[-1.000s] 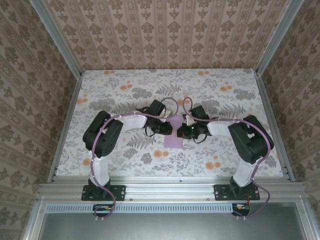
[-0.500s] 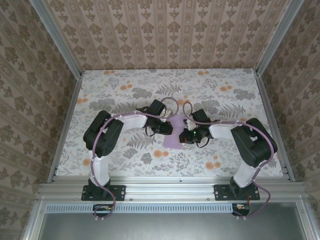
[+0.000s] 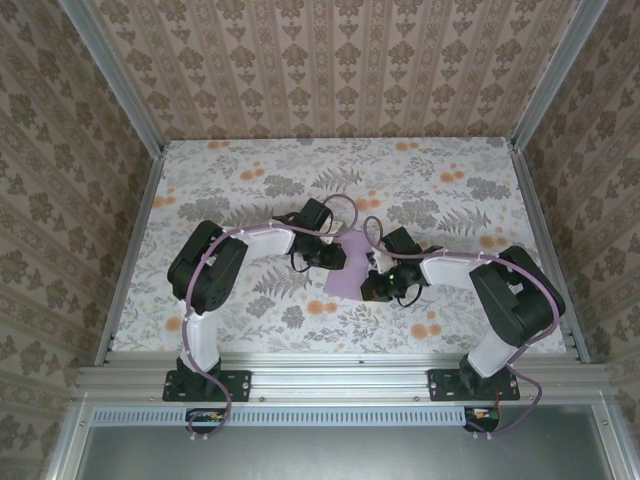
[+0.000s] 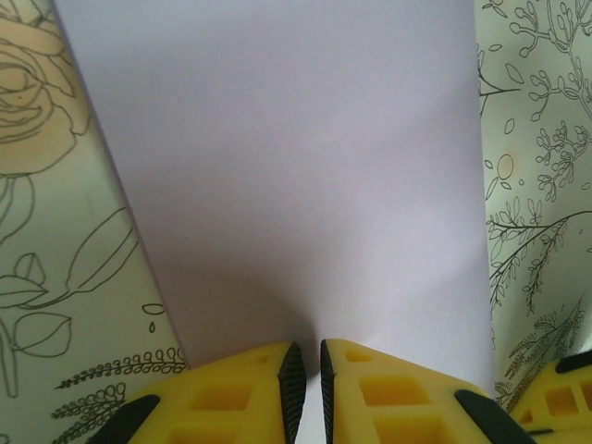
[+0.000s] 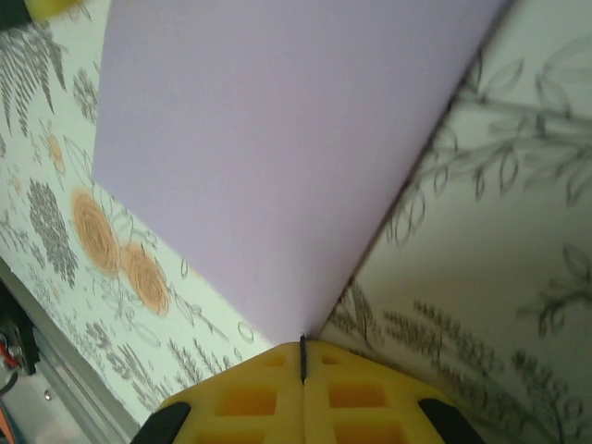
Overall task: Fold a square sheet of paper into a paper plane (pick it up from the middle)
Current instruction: Fold the square sheet of paper in half at the center of the table.
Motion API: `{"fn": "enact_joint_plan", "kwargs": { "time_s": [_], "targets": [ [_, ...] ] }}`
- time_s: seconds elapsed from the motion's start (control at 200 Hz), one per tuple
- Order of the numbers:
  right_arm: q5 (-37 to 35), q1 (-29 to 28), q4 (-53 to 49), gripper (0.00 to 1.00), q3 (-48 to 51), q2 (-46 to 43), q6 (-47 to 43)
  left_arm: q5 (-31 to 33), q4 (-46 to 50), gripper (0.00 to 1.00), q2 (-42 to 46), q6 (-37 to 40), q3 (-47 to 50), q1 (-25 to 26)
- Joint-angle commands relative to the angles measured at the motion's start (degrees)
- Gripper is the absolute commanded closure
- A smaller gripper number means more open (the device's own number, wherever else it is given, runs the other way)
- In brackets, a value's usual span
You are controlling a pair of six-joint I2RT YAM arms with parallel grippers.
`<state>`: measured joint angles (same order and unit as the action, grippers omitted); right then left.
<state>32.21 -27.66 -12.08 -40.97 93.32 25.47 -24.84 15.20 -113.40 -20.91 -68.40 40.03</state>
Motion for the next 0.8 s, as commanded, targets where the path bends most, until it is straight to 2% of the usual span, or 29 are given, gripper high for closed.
{"fn": "enact_joint_plan", "kwargs": {
  "time_s": [0.0, 0.24, 0.485, 0.795],
  "targets": [
    [1.5, -0.4, -2.6, 0.92, 0.4, -3.4, 1.9, 5.2, 8.4, 0.81, -5.9, 1.3, 2.9, -0.1],
    [1.6, -0.8, 9.1, 0.92, -0.2, -5.0, 11.0, 5.2, 8.5, 0.81, -5.4, 1.4, 3.2, -0.1],
    [0.6, -2.7, 6.7, 0.90, -2.7, 1.9, 8.3, 5.1, 8.4, 0.81, -5.1, 1.5, 3.3, -0.2],
    [-1.6, -3.1, -1.4, 0.89, -1.7, 1.5, 3.4, 5.2, 8.4, 0.81, -4.6, 1.7, 3.7, -0.3]
  ]
}}
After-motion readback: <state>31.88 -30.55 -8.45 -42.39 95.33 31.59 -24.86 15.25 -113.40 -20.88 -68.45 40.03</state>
